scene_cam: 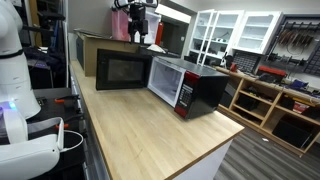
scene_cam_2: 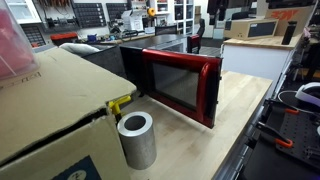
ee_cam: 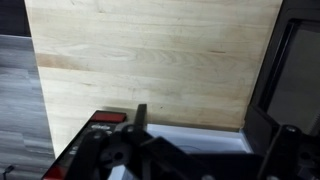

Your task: Open the microwave door

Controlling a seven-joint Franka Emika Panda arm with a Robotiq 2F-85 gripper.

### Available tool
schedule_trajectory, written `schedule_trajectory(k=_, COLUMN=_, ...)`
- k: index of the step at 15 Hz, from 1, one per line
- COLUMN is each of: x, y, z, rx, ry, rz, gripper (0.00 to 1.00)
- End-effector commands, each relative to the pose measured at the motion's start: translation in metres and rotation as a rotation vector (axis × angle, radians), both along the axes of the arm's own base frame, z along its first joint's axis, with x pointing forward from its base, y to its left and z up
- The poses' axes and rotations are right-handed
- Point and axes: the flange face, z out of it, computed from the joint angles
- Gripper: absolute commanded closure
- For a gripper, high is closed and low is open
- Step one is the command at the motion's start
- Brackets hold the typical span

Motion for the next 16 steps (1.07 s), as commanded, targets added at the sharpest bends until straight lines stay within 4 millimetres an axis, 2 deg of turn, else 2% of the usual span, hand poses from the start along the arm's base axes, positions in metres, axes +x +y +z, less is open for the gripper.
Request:
schedule_trajectory(k=1, x=0.004, y=0.009, z=0.019, rx=0.039, ry=0.007, rz=-0.018, gripper=0.00)
schedule_trajectory(k=8, x=0.013, y=0.017, z=0.033, rx=0.080, ry=0.018, rz=-0.021, gripper=0.00)
schedule_trajectory(k=9, x=0.013, y=0.019, z=0.031, rx=0.104, ry=0.052, rz=0.010, gripper=0.00)
schedule_trajectory(k=10, x=0.007, y=0.014, z=0.028, rx=0.072, ry=0.009, rz=-0.009, gripper=0.00)
schedule_trajectory(k=16, x=0.010, y=0.018, z=0.026, rx=0.087, ry=0.035, rz=-0.008, gripper=0.00)
